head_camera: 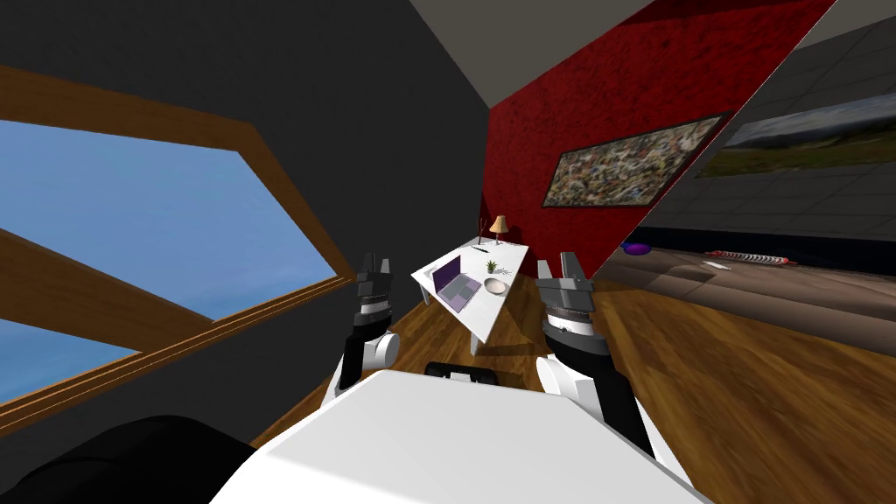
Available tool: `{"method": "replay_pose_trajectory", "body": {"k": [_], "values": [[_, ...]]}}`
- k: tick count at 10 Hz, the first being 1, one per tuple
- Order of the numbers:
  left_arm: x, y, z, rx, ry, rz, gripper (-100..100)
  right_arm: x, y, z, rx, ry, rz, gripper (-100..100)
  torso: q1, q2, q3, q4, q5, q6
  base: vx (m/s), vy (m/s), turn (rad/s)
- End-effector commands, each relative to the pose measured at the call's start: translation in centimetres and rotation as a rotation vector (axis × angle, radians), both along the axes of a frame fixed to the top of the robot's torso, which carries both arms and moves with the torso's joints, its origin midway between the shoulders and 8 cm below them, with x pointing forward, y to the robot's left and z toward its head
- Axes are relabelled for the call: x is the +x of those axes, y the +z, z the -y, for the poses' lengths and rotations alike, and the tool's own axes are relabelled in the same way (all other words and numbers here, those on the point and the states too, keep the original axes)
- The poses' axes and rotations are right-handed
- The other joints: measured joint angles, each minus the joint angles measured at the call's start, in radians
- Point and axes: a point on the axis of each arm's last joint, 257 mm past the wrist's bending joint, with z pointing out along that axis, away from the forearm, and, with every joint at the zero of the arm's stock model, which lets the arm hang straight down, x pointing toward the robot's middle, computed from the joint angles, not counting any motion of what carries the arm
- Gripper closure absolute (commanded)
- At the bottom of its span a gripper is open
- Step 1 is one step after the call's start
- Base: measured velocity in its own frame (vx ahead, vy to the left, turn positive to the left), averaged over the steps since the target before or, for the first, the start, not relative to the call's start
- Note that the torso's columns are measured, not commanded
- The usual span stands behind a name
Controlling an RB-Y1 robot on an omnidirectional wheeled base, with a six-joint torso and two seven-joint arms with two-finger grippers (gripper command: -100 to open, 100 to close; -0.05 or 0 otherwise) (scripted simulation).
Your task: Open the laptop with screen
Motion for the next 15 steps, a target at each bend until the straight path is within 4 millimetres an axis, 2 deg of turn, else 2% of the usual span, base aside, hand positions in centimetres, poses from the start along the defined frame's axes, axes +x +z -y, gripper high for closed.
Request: {"method": "replay_pose_trajectory", "body": {"k": [1, 2, 3, 5, 11, 12, 14, 15], "values": [[0.0, 0.0, 0.0, 0.000, 0.000, 0.000, 0, 0.0, 0.0, 0.0, 0.000, 0.000, 0.000, 0, 0.000, 0.074, -0.148, 0.074, 0.000, 0.000, 0.000, 0.000, 0.000], [0.0, 0.0, 0.0, 0.000, 0.000, 0.000, 0, 0.0, 0.0, 0.0, 0.000, 0.000, 0.000, 0, 0.000, 0.148, -0.295, 0.148, 0.000, 0.000, 0.000, 0.000, 0.000], [0.6, -0.4, 0.5, 0.030, -0.015, -0.017, -100, 0.0, 0.0, 0.0, 0.000, 0.000, 0.000, 0, 0.000, 0.221, -0.443, 0.221, 0.000, 0.000, -0.001, 0.003, -0.035], [1.9, -1.4, 1.3, 0.079, -0.039, -0.050, -100, 0.0, 0.0, 0.0, 0.000, 0.000, -0.001, 0, 0.001, 0.265, -0.531, 0.264, 0.000, 0.000, -0.023, 0.013, -0.072], [7.7, -6.1, 3.2, 0.209, -0.086, -0.185, -100, 0.0, 0.0, 0.0, 0.000, 0.000, -0.001, 0, 0.000, 0.268, -0.537, 0.268, 0.000, 0.000, -0.041, 0.027, -0.115], [8.0, -6.8, 3.1, 0.207, -0.085, -0.199, -100, 0.0, 0.0, 0.0, 0.000, 0.000, -0.001, 0, 0.001, 0.268, -0.537, 0.268, 0.000, 0.000, -0.031, 0.040, -0.043], [10.2, -8.3, 3.6, 0.238, -0.094, -0.243, -100, 0.0, 0.0, 0.0, 0.000, 0.000, -0.001, 0, 0.000, 0.267, -0.538, 0.268, 0.000, 0.000, -0.032, 0.037, -0.125], [10.4, -9.0, 3.5, 0.236, -0.093, -0.257, -100, 0.0, 0.0, 0.0, 0.000, 0.000, -0.001, 0, 0.000, 0.268, -0.537, 0.268, 0.000, 0.000, -0.032, 0.033, -0.057]]}}
